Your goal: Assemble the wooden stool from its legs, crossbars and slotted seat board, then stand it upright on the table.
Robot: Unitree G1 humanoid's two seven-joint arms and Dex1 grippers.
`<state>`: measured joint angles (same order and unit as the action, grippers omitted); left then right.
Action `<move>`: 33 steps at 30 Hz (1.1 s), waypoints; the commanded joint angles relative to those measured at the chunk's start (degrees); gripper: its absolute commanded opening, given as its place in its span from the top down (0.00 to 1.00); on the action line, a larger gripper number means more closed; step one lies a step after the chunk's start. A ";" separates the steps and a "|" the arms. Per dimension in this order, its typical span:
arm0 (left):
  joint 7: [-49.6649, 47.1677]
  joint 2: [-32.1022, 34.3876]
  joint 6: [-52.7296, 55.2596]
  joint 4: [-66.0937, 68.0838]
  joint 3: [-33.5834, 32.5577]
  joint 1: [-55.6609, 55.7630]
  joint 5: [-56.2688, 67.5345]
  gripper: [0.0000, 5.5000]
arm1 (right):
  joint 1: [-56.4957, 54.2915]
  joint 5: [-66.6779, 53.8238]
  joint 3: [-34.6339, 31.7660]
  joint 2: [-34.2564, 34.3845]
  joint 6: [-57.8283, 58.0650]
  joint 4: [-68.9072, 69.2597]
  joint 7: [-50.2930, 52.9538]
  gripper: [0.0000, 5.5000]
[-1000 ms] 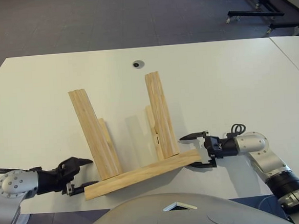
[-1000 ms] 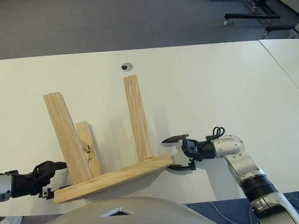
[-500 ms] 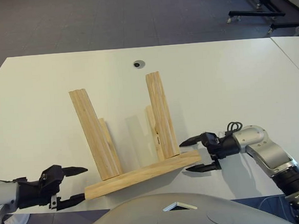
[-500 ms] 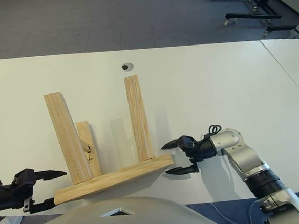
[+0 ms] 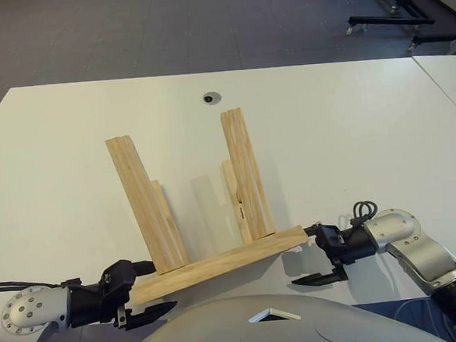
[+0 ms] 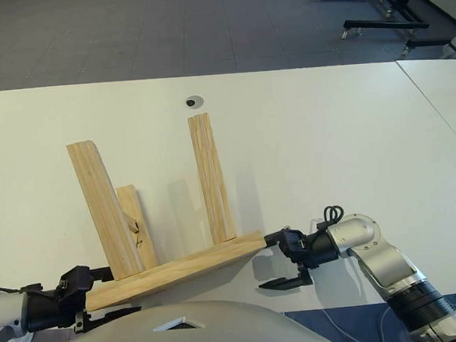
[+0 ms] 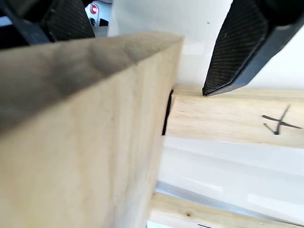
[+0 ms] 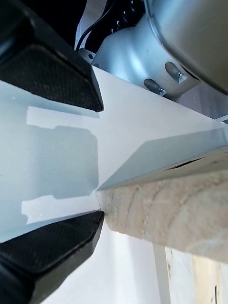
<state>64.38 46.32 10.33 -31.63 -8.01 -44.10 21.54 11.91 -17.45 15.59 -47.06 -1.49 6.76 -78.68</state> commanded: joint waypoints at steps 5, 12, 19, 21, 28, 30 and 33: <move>-0.65 -0.26 0.57 -0.21 -0.64 1.86 2.20 0.51 | -0.45 -2.06 -1.68 0.61 -0.91 2.97 -0.32 0.56; -0.13 0.50 1.05 0.77 -0.52 4.21 2.40 0.66 | -3.73 -0.77 -2.16 2.22 -0.60 1.18 1.38 0.76; -0.80 -0.25 1.07 2.94 0.90 7.23 2.01 0.67 | -4.59 0.12 -0.99 2.27 0.96 -1.88 0.74 0.67; -0.95 -0.32 0.86 3.21 1.20 7.19 1.79 0.67 | -4.24 1.68 -0.16 1.83 -0.01 -3.30 0.29 0.59; -0.62 0.07 0.30 4.16 0.71 7.36 1.81 0.68 | -11.08 2.73 -2.05 5.68 -4.07 -10.24 3.52 0.45; -0.35 0.34 0.25 4.38 0.57 7.43 1.85 0.68 | -7.71 -0.94 -4.75 2.42 0.50 0.14 4.11 0.45; 0.22 0.78 0.15 5.12 0.32 8.19 1.90 0.69 | -6.67 -5.66 -7.22 1.67 6.33 7.85 5.82 0.45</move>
<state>64.39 46.08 10.13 -27.13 -7.14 -36.50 23.29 5.10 -20.96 9.72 -44.82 1.80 11.24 -73.93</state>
